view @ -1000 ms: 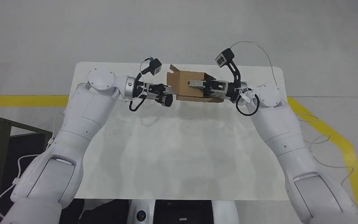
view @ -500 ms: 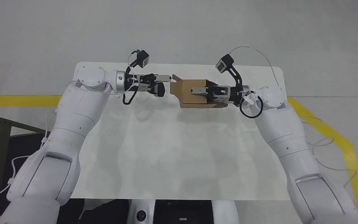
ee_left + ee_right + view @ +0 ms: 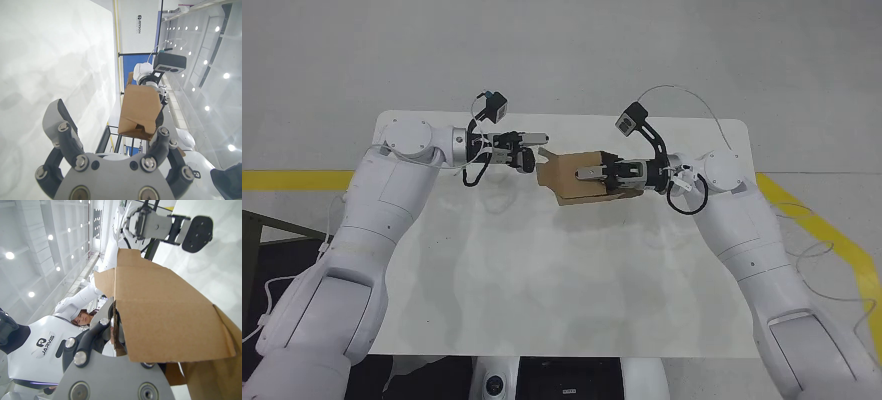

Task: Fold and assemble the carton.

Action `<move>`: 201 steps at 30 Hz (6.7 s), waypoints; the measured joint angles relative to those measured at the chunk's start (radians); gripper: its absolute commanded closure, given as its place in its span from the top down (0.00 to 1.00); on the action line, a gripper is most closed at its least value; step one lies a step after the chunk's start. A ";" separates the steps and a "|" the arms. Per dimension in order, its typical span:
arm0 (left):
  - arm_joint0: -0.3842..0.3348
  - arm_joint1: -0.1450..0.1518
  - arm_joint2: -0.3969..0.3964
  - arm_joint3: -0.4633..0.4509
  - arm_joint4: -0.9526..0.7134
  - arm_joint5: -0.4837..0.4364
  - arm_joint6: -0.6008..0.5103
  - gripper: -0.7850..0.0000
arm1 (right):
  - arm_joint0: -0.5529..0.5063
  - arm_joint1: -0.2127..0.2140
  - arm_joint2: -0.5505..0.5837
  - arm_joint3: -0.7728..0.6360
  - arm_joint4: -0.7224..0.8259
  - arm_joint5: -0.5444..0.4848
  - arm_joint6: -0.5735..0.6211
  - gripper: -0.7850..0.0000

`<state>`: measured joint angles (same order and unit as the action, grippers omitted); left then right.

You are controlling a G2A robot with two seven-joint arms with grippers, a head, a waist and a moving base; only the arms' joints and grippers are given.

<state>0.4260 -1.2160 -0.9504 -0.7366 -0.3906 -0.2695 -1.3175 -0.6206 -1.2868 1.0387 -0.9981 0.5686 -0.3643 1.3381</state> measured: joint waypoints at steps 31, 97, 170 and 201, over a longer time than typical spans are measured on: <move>0.020 -0.007 0.015 -0.080 -0.004 0.004 -0.044 1.00 | 0.000 -0.016 -0.013 0.011 0.022 -0.040 -0.075 0.00; 0.021 0.017 -0.017 -0.097 0.161 0.052 0.107 1.00 | -0.021 0.010 0.034 -0.031 -0.156 0.036 -0.222 0.00; 0.040 -0.001 0.004 -0.141 0.040 0.012 0.013 1.00 | -0.019 -0.043 0.011 0.001 0.124 -0.026 -0.116 0.00; 0.116 0.062 -0.132 -0.176 0.355 -0.447 0.371 1.00 | 0.012 -0.061 -0.104 0.198 -0.192 0.110 -0.227 0.26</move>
<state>0.5423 -1.1542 -1.0823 -0.9128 -0.0359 -0.7163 -0.9468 -0.6087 -1.3476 0.9347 -0.8001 0.3762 -0.2545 1.1107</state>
